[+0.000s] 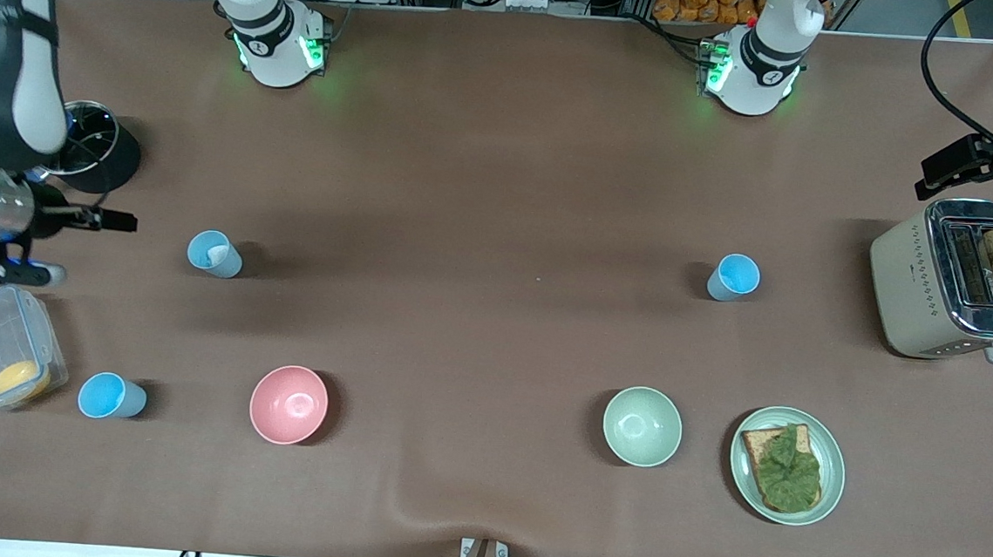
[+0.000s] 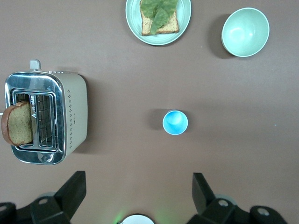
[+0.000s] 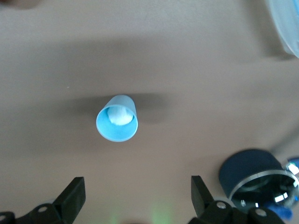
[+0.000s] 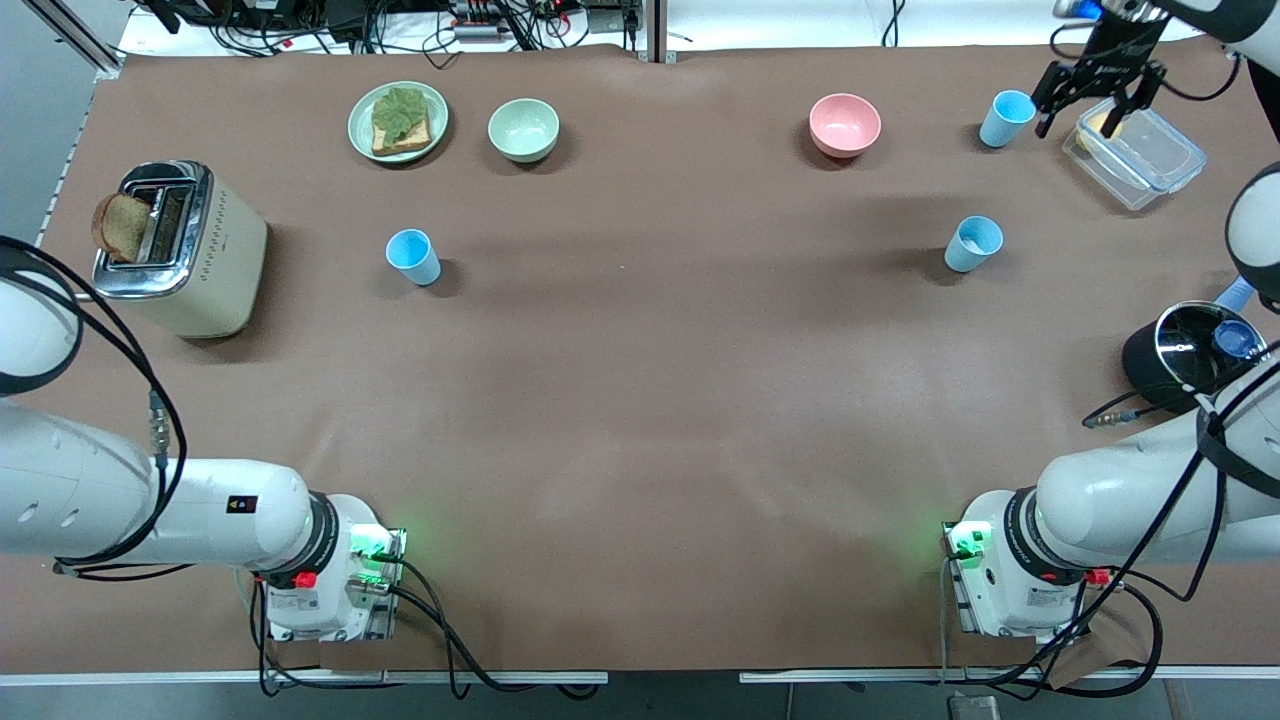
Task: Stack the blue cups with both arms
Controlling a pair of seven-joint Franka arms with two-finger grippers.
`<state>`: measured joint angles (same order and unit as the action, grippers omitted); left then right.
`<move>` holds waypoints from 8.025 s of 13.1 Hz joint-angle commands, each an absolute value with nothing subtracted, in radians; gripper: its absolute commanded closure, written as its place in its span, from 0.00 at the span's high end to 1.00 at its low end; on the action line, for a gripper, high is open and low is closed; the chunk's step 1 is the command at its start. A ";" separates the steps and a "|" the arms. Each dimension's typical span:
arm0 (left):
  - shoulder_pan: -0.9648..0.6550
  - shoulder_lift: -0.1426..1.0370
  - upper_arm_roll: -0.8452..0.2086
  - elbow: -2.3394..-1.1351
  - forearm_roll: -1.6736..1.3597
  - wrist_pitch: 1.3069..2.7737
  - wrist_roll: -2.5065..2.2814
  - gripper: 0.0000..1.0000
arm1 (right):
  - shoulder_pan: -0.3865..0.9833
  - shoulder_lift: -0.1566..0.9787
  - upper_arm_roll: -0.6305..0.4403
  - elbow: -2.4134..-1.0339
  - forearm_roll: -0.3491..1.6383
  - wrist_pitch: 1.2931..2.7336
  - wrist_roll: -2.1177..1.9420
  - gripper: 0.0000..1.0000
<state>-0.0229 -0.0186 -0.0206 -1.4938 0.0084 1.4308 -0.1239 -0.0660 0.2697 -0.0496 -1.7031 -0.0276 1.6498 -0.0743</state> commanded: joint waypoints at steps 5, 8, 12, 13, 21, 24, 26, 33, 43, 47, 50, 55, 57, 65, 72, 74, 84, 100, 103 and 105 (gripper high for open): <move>-0.017 -0.028 -0.026 -1.486 -0.009 1.413 -0.135 1.00 | -0.098 0.278 -0.038 -2.020 -0.023 2.018 -0.224 1.00; -0.020 -0.028 -0.026 -1.486 -0.009 1.413 -0.133 1.00 | -0.100 0.317 -0.038 -2.045 -0.020 2.049 -0.225 1.00; -0.017 -0.031 -0.026 -1.488 -0.009 1.411 -0.133 1.00 | -0.101 0.367 -0.037 -2.045 -0.017 2.071 -0.225 1.00; -0.014 -0.032 -0.026 -1.489 -0.009 1.411 -0.133 1.00 | -0.100 0.370 -0.035 -2.043 -0.015 2.072 -0.225 0.92; -0.014 -0.031 -0.025 -1.489 -0.009 1.411 -0.133 1.00 | -0.087 0.402 -0.034 -2.028 0.063 2.019 -0.212 0.00; -0.014 -0.032 -0.025 -1.489 -0.009 1.411 -0.133 1.00 | -0.040 0.405 -0.034 -1.919 0.141 1.877 -0.160 0.00; -0.014 -0.031 -0.025 -1.489 -0.009 1.411 -0.135 1.00 | 0.052 0.403 -0.032 -1.857 0.178 1.794 0.023 0.00; -0.014 -0.031 -0.025 -1.489 -0.009 1.411 -0.135 1.00 | 0.501 0.515 -0.029 -1.620 0.354 1.850 0.685 0.00; -0.014 -0.031 -0.025 -1.489 -0.009 1.411 -0.135 1.00 | 0.707 0.741 -0.029 -1.489 0.454 2.062 0.790 0.00; -0.014 -0.031 -0.025 -1.489 -0.009 1.411 -0.135 1.00 | 0.693 0.756 -0.029 -1.471 0.476 2.119 0.784 1.00; -0.014 -0.031 -0.025 -1.489 -0.009 1.411 -0.133 1.00 | 0.628 0.733 -0.035 -1.340 0.463 1.874 0.776 1.00; -0.012 -0.031 -0.020 -1.489 -0.009 1.411 -0.133 1.00 | 0.404 0.638 -0.063 -1.273 0.383 1.623 0.579 1.00; -0.014 -0.031 -0.021 -1.489 -0.009 1.411 -0.135 1.00 | 0.309 0.611 -0.072 -1.272 0.290 1.551 0.473 1.00; -0.014 -0.022 -0.025 -1.486 -0.046 1.417 -0.132 1.00 | 0.108 0.246 -0.084 -1.563 0.048 1.537 0.081 1.00; -0.031 0.069 -0.028 -1.500 -0.086 1.511 -0.124 1.00 | 0.049 0.014 -0.086 -1.640 -0.020 1.520 0.077 1.00; -0.026 0.087 -0.032 -1.531 -0.084 1.561 -0.123 1.00 | 0.046 0.008 -0.084 -1.602 -0.020 1.478 0.075 1.00; -0.121 0.163 -0.034 -1.886 -0.061 1.972 -0.095 1.00 | 0.031 0.020 -0.083 -1.586 -0.005 1.508 0.063 1.00; -0.227 0.219 -0.038 -2.243 -0.064 2.365 -0.183 1.00 | 0.031 0.023 -0.083 -1.588 -0.009 1.497 0.061 1.00; -0.224 0.239 -0.038 -2.247 -0.063 2.365 -0.178 0.78 | 0.028 0.023 -0.083 -1.588 -0.009 1.497 0.051 1.00; -0.221 0.245 -0.038 -2.253 -0.063 2.365 -0.167 0.40 | 0.028 0.025 -0.083 -1.588 -0.009 1.497 0.049 1.00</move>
